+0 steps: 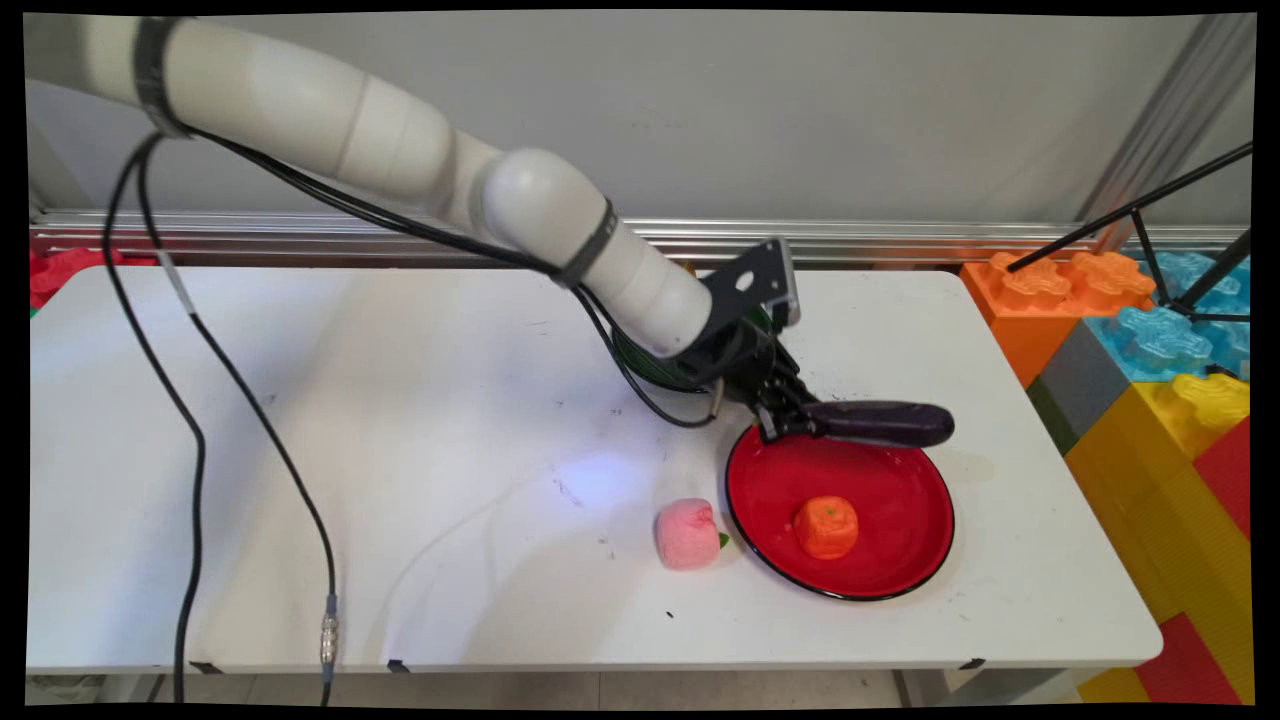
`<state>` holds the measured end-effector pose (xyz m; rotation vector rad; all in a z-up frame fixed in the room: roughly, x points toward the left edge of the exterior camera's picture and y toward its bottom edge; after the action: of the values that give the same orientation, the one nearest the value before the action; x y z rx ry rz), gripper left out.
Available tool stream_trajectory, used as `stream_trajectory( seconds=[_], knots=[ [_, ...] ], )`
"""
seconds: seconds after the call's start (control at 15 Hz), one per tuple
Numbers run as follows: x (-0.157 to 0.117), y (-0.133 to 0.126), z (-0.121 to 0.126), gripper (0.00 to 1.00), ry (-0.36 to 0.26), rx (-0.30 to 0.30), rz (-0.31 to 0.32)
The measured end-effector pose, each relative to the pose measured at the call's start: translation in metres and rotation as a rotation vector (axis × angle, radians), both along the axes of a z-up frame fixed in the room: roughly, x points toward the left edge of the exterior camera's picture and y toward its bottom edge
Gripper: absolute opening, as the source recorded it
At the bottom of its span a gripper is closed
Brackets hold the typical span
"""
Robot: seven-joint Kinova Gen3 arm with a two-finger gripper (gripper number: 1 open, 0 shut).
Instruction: Place the picked object on the table
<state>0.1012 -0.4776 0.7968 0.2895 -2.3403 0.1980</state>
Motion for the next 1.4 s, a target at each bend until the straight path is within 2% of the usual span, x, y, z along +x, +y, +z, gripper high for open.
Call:
stream_trajectory(
  seconds=[0.4,0.73,1.13,1.4],
  knots=[
    [0.029,0.017,0.047,0.0,0.015,-0.009,0.031],
    [0.059,0.036,0.07,0.0,0.01,-0.002,0.054],
    [0.099,0.052,0.081,0.0,-0.001,0.008,0.061],
    [0.134,0.062,0.076,0.0,-0.018,0.023,0.062]
  ],
)
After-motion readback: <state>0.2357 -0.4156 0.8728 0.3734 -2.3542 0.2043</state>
